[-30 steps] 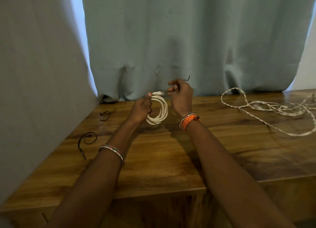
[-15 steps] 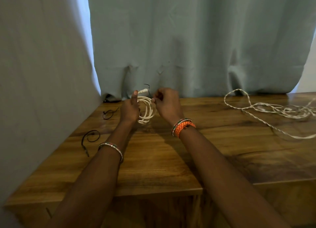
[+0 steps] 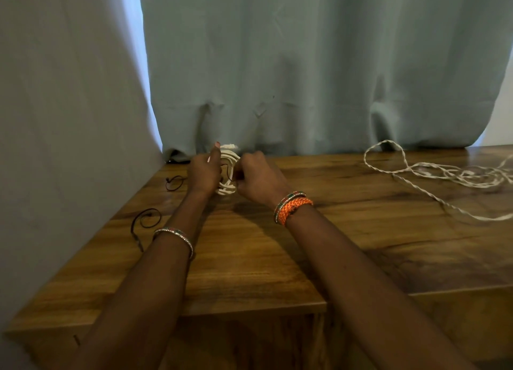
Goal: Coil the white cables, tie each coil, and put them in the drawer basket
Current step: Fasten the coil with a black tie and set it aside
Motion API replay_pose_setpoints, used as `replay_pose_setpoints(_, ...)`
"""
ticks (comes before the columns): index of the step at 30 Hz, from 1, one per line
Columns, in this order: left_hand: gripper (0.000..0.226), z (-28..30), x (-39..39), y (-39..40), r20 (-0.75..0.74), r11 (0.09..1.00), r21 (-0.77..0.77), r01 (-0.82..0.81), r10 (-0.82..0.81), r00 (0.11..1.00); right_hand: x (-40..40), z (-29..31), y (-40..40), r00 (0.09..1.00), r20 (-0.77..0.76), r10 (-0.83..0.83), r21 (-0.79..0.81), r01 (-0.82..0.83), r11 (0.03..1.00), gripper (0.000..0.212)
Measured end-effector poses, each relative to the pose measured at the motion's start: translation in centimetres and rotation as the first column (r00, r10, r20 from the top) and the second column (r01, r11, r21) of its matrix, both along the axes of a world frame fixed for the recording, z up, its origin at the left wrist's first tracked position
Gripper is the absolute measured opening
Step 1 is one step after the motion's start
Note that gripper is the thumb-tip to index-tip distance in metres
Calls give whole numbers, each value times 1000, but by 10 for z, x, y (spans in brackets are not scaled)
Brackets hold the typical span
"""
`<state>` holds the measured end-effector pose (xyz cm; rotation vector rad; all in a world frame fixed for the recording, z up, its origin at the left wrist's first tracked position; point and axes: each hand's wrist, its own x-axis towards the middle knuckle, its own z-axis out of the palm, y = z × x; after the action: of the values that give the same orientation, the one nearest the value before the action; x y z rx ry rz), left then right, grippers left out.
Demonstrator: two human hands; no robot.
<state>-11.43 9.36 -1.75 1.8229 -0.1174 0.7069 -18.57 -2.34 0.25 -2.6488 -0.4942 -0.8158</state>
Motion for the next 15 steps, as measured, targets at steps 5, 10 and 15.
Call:
replay_pose_setpoints(5,51,1,-5,-6,99,992,61,107,-113,989,0,-1,-1,999,30,-27,9,27,1000,11)
replay_pose_setpoints(10,41,3,-9,-9,152,970,31,239,-241,959,1,0,-1,985,168,-37,-70,50,996,15)
replay_pose_setpoints(15,28,8,-17,-18,156,968,-20,250,-244,957,6,2,1,916,395,-68,-129,129,983,13)
